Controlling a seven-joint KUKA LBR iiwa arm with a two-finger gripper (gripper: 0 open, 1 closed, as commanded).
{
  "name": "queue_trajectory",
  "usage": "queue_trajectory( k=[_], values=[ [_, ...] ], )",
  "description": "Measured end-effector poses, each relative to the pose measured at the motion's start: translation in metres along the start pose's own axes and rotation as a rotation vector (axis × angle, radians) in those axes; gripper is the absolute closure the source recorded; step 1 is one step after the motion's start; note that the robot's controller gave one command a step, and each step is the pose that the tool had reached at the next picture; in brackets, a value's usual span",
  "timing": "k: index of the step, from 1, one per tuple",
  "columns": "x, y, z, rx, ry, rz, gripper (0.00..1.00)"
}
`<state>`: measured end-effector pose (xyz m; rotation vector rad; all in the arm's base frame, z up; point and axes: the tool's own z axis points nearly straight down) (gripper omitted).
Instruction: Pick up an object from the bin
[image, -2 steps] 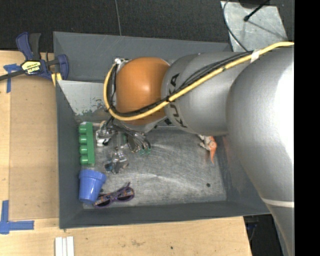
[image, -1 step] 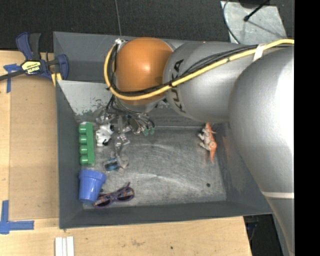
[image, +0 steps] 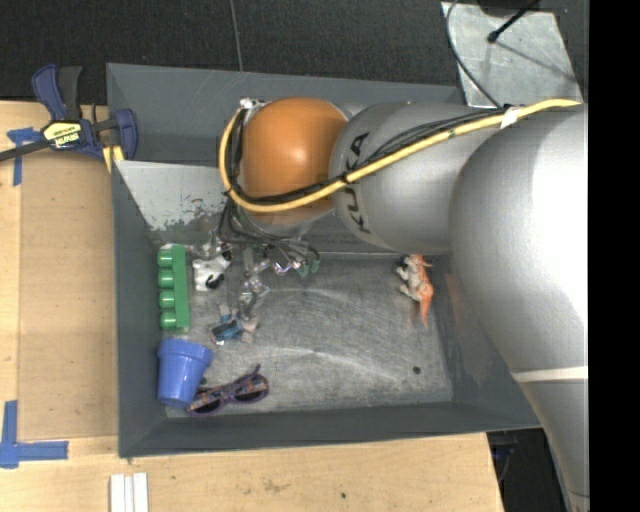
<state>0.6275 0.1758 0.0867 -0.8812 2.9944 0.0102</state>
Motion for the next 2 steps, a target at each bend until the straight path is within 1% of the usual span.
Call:
queue_trajectory(
  k=[1, 2],
  values=[
    [-0.0127, 0.0146, 0.0116, 0.005, 0.010, -0.169, 1.00],
    [-0.0127, 0.0145, 0.0115, 0.005, 0.010, -0.168, 1.00]
  ],
)
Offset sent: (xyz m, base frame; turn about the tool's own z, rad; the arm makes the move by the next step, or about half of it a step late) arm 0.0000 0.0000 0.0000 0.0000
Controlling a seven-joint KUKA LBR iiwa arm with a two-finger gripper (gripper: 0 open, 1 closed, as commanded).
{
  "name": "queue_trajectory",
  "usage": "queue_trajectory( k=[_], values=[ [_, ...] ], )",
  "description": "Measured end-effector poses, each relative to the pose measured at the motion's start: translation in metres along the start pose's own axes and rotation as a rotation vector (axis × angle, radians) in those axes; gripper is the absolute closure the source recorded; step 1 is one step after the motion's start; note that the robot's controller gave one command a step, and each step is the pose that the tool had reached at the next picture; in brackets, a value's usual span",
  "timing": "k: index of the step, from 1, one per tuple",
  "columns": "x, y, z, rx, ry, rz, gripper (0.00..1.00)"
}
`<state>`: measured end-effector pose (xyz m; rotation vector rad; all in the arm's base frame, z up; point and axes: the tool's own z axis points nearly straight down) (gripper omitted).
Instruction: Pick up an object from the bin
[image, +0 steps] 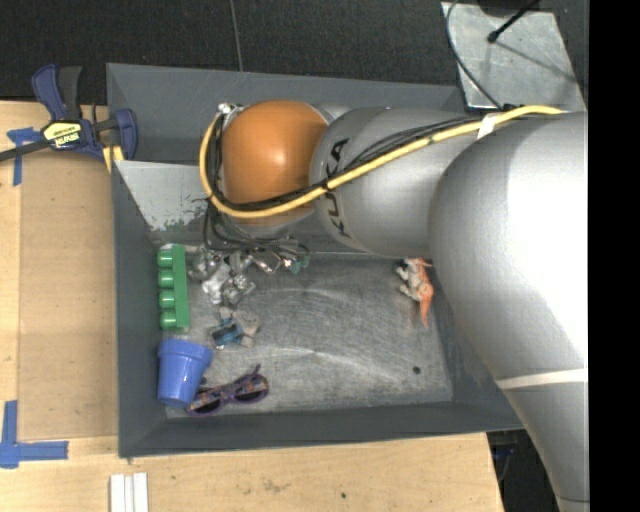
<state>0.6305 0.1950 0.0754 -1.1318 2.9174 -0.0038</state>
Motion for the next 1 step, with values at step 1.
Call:
queue_trajectory(
  k=[1],
  values=[
    [-0.0033, -0.0024, -0.0724, -0.001, -0.001, 0.003, 1.00]
  ],
)
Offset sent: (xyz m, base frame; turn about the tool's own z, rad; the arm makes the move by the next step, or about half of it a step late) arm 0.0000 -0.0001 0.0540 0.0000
